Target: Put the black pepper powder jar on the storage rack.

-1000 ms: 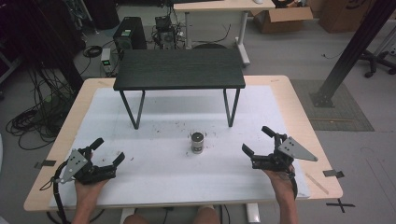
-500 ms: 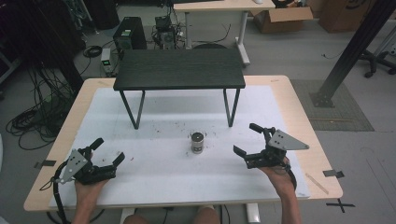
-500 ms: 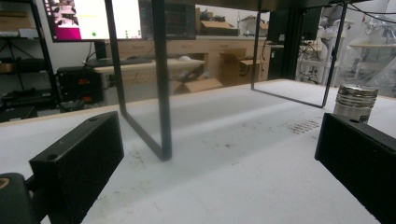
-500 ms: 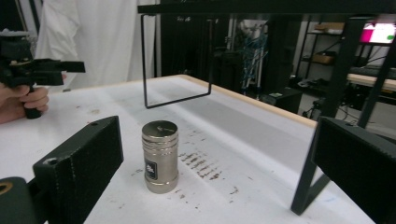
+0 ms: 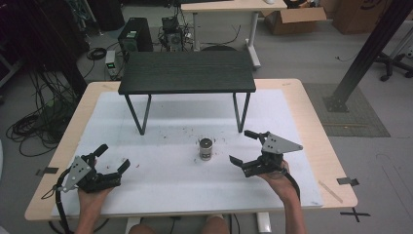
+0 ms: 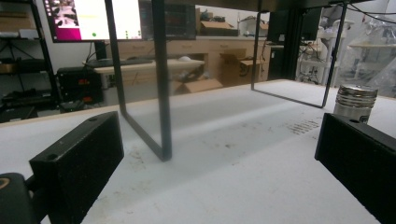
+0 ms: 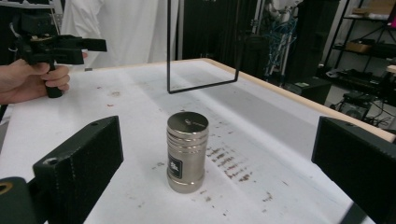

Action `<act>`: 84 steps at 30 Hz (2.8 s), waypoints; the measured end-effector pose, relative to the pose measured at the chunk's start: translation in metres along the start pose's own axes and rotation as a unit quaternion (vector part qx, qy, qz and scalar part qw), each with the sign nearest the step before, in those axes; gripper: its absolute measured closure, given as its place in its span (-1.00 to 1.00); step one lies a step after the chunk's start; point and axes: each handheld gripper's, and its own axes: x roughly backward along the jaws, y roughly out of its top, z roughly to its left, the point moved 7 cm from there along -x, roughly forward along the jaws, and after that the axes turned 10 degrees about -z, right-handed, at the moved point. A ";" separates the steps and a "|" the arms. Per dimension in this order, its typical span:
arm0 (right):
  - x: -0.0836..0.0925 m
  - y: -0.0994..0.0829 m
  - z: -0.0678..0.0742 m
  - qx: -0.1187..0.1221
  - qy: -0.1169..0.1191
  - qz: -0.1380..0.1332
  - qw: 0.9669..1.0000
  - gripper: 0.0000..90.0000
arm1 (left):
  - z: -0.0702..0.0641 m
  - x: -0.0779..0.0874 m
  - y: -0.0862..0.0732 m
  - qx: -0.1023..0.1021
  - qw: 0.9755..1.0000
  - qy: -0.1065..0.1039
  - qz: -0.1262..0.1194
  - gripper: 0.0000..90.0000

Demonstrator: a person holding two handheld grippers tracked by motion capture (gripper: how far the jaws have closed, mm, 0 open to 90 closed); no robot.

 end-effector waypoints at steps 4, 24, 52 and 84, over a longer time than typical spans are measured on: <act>-0.010 -0.003 0.005 -0.005 0.008 0.005 1.000 -0.97 | 0.000 0.000 0.000 0.000 1.000 0.000 0.000 -0.97; -0.046 -0.012 0.018 -0.006 0.033 0.027 0.999 -0.98 | 0.000 0.000 0.000 0.000 1.000 0.000 -0.001 -0.97; -0.088 -0.040 0.025 -0.018 0.016 0.073 0.997 -0.94 | 0.000 0.000 0.000 -0.001 1.000 0.000 -0.003 -0.97; -0.095 -0.053 0.019 -0.039 0.008 0.100 0.994 -0.27 | 0.000 0.000 0.000 -0.001 1.000 0.000 -0.003 -0.97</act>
